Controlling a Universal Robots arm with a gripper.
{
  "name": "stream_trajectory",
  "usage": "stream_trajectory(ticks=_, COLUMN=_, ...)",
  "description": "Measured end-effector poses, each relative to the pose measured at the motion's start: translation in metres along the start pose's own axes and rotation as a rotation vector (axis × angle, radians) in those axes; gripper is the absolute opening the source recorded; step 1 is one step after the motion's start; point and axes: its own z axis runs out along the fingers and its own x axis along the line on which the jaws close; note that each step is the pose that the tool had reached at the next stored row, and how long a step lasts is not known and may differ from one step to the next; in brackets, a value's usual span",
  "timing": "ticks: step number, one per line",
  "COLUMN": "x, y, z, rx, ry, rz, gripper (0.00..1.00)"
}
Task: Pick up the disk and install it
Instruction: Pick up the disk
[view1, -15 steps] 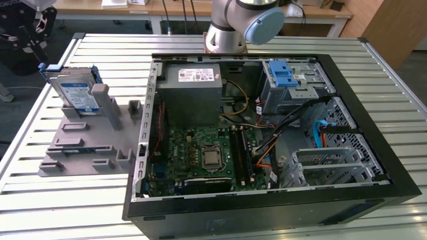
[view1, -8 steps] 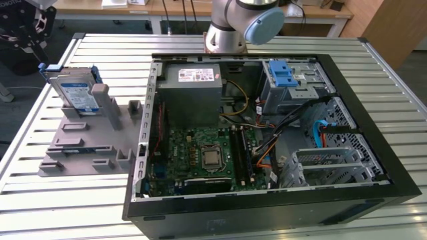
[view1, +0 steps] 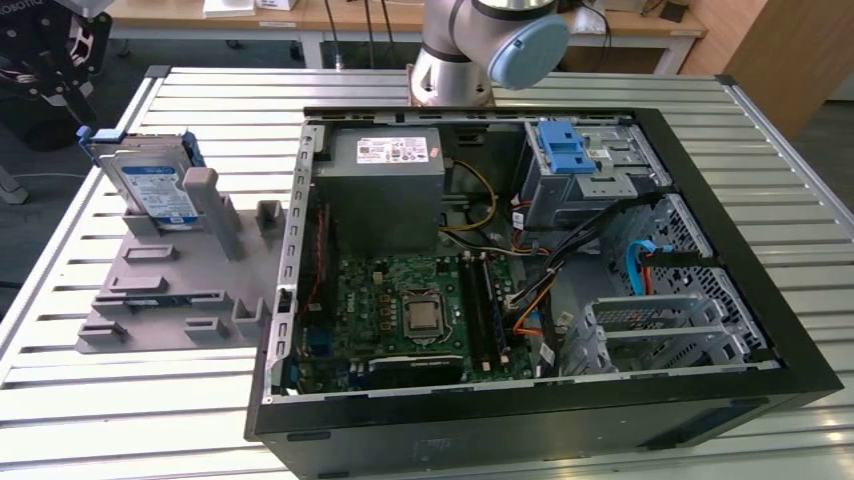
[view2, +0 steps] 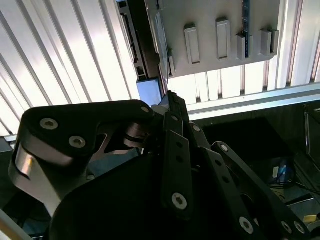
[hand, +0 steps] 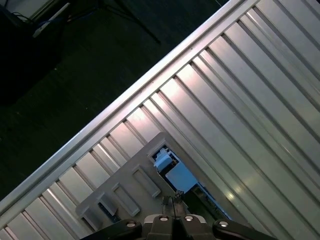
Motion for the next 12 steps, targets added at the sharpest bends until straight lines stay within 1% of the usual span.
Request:
stream_trajectory(ticks=3, x=0.0000, y=0.0000, z=0.0000, rx=0.0000, ry=0.0000, rz=-0.002, gripper=0.11)
stream_trajectory(ticks=5, x=0.0000, y=0.0000, z=0.0000, rx=-0.0003, ry=0.0006, rz=-0.017, gripper=0.11)
stream_trajectory(ticks=11, x=0.0000, y=0.0000, z=0.0000, rx=-0.0018, ry=0.0039, rz=-0.104, gripper=0.11)
stream_trajectory(ticks=12, x=0.0000, y=-0.0001, z=0.0001, rx=-0.0022, ry=0.0052, rz=-0.137, gripper=0.11)
